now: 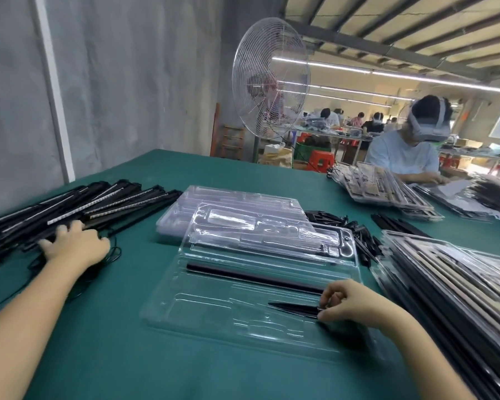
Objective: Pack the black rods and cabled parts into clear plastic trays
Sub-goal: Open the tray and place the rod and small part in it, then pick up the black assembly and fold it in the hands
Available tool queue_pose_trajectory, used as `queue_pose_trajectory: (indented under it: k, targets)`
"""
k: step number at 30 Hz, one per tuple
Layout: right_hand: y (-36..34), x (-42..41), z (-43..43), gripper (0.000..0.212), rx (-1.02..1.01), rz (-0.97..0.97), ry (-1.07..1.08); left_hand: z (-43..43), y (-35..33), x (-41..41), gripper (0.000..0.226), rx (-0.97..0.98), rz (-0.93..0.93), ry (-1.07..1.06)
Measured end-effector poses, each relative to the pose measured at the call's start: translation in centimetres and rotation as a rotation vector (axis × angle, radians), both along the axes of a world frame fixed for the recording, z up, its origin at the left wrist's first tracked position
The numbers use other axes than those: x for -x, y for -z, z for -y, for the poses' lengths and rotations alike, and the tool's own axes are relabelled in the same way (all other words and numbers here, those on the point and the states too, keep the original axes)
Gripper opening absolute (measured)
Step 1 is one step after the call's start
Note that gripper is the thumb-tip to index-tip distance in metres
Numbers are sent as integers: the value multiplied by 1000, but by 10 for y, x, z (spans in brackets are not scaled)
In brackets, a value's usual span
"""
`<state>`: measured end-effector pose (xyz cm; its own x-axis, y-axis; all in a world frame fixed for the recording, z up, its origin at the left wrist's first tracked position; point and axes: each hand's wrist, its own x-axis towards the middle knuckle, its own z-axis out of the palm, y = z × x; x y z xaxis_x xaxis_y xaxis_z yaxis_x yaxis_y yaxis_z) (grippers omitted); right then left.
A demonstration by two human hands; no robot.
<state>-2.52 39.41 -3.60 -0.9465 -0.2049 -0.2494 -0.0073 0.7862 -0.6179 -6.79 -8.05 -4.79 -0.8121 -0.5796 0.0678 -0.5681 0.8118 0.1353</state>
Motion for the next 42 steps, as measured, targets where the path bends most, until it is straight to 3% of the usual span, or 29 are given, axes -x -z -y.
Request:
queue_pose_trajectory:
  k: [5, 10, 13, 15, 17, 24, 27, 32, 35, 38, 40, 42]
  targets:
    - [0, 2, -1, 25, 27, 3, 16, -7, -3, 13, 44, 151, 64, -16]
    - [2, 2, -2, 28, 25, -22, 28, -9, -6, 34, 40, 130, -191, 18]
    - [4, 3, -4, 32, 56, -18, 40, 6, 3, 45, 66, 238, -182, 64]
    - [5, 4, -4, 31, 69, -17, 42, 16, 7, 55, 84, 159, -52, 94]
    - [6, 5, -5, 29, 83, -13, 44, 19, 8, 62, 88, 79, 4, 91]
    - [6, 7, -6, 30, 67, -1, 43, 6, 1, 74, 40, 383, 48, 187]
    - [5, 7, -6, 31, 70, 10, 44, 8, 7, 75, 38, 287, -52, 205]
    - [0, 4, -3, 30, -5, 29, 48, 19, -9, 71, 23, 37, -422, 205]
    - [-12, -1, 5, 52, -96, 45, 54, 15, -31, 58, 23, -33, -633, 281]
    - [-29, -3, 35, 69, -205, -167, 52, -2, -48, 35, 26, -7, -808, 462]
    - [-42, -1, 69, 85, -70, -302, 47, -21, -56, 20, 25, 27, -877, 608]
    - [-57, 2, 106, 112, 344, -233, 14, -45, -66, 4, 23, 59, -924, 753]
